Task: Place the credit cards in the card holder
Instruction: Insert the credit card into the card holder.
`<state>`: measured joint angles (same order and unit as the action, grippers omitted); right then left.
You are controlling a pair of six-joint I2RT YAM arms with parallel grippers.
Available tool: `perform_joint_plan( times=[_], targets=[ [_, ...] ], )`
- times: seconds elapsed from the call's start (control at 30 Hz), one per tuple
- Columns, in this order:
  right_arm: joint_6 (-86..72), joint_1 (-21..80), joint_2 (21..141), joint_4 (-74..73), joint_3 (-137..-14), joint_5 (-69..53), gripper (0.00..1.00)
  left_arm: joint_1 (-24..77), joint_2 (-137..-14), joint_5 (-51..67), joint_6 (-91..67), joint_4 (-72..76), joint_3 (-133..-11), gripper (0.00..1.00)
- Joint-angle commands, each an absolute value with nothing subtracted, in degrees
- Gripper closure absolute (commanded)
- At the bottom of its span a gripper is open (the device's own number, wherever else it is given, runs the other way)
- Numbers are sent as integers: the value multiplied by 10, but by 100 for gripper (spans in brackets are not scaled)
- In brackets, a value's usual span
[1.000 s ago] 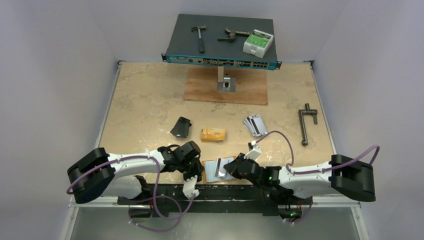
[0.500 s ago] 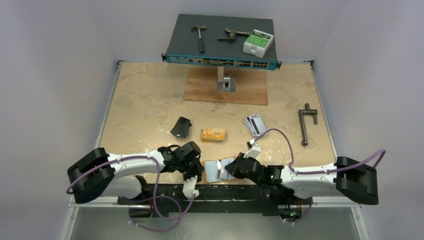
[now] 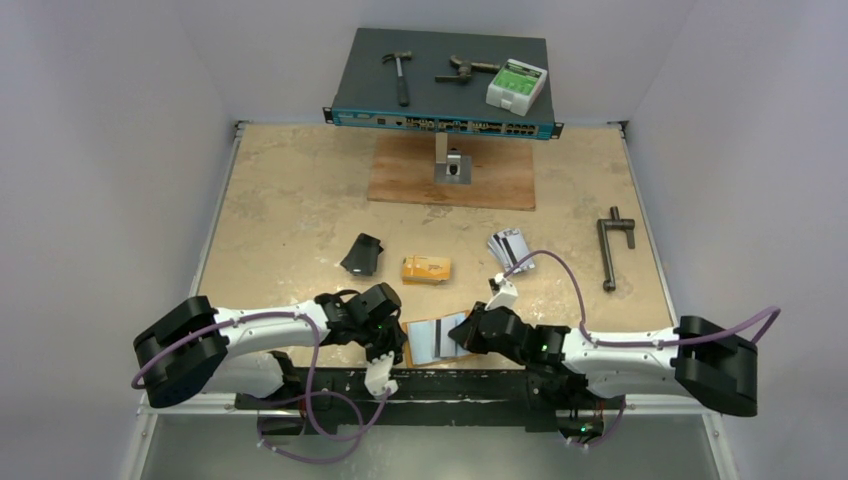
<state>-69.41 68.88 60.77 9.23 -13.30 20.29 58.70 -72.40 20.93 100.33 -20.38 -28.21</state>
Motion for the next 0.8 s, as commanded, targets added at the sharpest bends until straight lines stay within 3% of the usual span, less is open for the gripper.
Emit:
perform_joint_plan(
  times=[0.0,0.37,0.77],
  targets=[
    [-665,686,592,25,-126,176,100,592,-726,213,1010,-235,-266,93],
    [-643,686,651,74,-125,132,100,596,-728,213,1007,-232,-268,93],
    [-609,680,628,44,-136,124,100,598,-728,213,1006,-229,-266,93]
  ],
)
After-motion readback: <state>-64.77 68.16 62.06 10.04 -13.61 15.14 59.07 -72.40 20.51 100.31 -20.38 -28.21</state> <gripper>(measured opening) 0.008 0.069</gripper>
